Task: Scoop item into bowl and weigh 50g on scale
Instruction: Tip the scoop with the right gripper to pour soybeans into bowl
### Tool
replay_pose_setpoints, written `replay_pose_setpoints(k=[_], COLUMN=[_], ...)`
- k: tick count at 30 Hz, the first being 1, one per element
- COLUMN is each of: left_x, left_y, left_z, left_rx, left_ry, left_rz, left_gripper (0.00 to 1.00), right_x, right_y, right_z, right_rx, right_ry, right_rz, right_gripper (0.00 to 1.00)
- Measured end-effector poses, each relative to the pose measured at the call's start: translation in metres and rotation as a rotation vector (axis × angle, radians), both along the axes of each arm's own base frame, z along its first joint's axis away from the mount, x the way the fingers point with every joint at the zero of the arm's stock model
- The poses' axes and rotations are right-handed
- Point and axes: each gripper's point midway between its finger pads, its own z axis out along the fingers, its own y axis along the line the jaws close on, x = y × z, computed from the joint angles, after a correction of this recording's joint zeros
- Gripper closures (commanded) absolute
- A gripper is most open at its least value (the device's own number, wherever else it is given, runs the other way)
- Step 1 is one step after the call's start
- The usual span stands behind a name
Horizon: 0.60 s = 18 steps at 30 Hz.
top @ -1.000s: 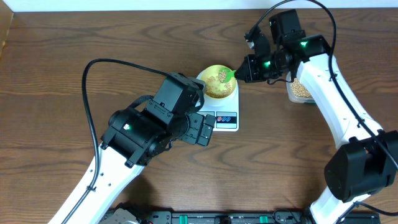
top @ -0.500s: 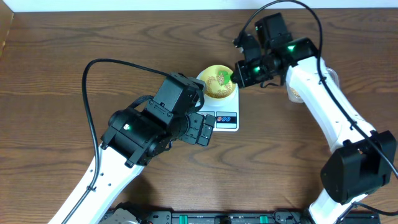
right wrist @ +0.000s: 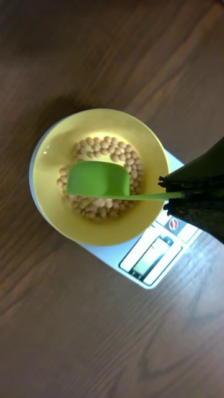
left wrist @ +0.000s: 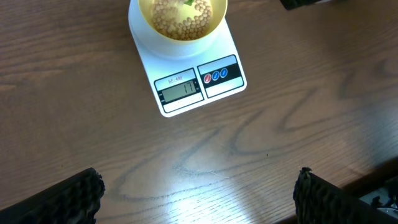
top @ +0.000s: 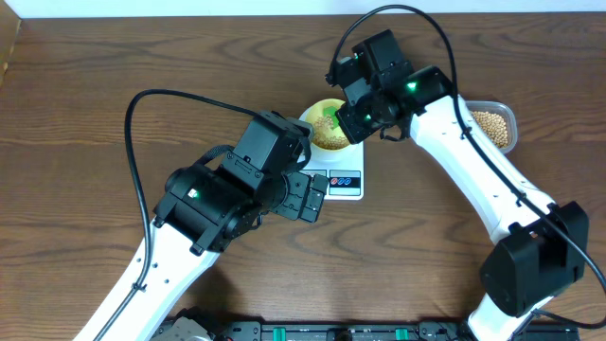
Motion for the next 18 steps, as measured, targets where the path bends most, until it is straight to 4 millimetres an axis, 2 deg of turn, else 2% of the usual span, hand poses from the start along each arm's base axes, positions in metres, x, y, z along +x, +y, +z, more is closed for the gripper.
replay_pose_setpoints(k=[18], left_x=[0.0], left_y=[0.0001], left_z=[0.0], left_rx=[0.0], left_ry=[0.0], left_rz=[0.0], left_gripper=[0.0], right_x=[0.0098], right_y=[-0.0067], right_z=[0.0], right_rx=[-0.149], right_ry=[-0.125], right_rz=[0.087], right_gripper=[0.99])
